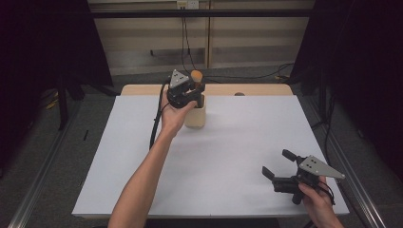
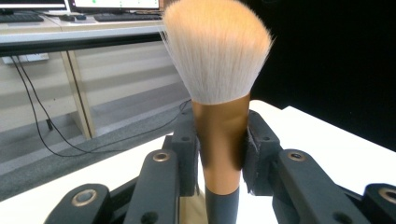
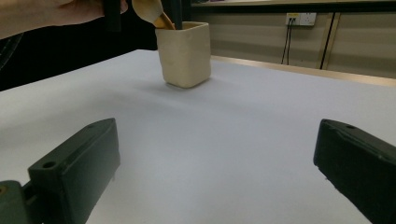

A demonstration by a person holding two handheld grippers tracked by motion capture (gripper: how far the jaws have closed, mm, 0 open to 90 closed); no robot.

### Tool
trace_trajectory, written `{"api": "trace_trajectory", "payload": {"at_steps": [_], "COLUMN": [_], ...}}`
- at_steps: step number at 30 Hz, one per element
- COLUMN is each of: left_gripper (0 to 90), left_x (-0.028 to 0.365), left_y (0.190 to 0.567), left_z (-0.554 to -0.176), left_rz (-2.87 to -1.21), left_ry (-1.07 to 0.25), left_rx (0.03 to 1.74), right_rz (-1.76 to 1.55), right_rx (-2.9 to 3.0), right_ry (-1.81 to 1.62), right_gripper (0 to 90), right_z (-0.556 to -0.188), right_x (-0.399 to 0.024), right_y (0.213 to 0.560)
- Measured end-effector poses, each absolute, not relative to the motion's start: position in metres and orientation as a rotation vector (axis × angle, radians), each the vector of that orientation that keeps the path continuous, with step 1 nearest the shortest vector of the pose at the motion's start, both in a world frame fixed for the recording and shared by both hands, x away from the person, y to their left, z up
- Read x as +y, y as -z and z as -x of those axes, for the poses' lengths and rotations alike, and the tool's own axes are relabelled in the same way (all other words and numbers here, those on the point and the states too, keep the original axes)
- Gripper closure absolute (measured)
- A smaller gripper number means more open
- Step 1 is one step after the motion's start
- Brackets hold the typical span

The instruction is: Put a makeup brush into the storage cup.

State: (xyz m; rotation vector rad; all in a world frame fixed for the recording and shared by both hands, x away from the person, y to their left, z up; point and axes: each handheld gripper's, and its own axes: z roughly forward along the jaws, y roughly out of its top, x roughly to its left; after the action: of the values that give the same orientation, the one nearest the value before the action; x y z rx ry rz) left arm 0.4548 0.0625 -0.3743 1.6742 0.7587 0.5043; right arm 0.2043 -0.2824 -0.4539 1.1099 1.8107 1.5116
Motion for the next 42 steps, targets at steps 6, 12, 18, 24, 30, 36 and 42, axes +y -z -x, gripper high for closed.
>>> {"api": "trace_trajectory", "payload": {"at_steps": [6, 12, 18, 24, 30, 36, 42], "left_gripper": [70.1, 70.1, 69.0, 67.7, 59.6, 35.6, 13.8], "left_x": [0.062, 0.062, 0.059, 0.056, 0.059, 0.056, 0.065], "left_y": [0.384, 0.388, 0.391, 0.393, 0.394, 0.390, 0.389], "left_z": [-0.454, -0.454, -0.453, -0.453, -0.455, -0.451, -0.454], "left_rz": [-1.705, -1.714, -1.734, -1.743, -1.754, -1.753, -1.720], "left_ry": [-0.486, -0.479, -0.487, -0.478, -0.480, -0.543, -0.530], "left_rx": [0.766, 0.768, 0.781, 0.777, 0.780, 0.771, 0.816], "right_rz": [-1.109, -1.115, -1.107, -1.110, -1.116, -1.109, -1.102], "right_rx": [1.817, 1.821, 1.827, 1.825, 1.822, 1.825, 1.831], "right_ry": [-1.508, -1.496, -1.495, -1.497, -1.502, -1.502, -1.501], "right_gripper": [0.0, 0.0, 0.0, 0.0, 0.0, 0.0, 0.0], "right_z": [-0.205, -0.206, -0.207, -0.207, -0.207, -0.207, -0.207], "right_x": [-0.283, -0.282, -0.282, -0.282, -0.283, -0.283, -0.283], "right_y": [0.454, 0.456, 0.456, 0.456, 0.456, 0.456, 0.456]}}
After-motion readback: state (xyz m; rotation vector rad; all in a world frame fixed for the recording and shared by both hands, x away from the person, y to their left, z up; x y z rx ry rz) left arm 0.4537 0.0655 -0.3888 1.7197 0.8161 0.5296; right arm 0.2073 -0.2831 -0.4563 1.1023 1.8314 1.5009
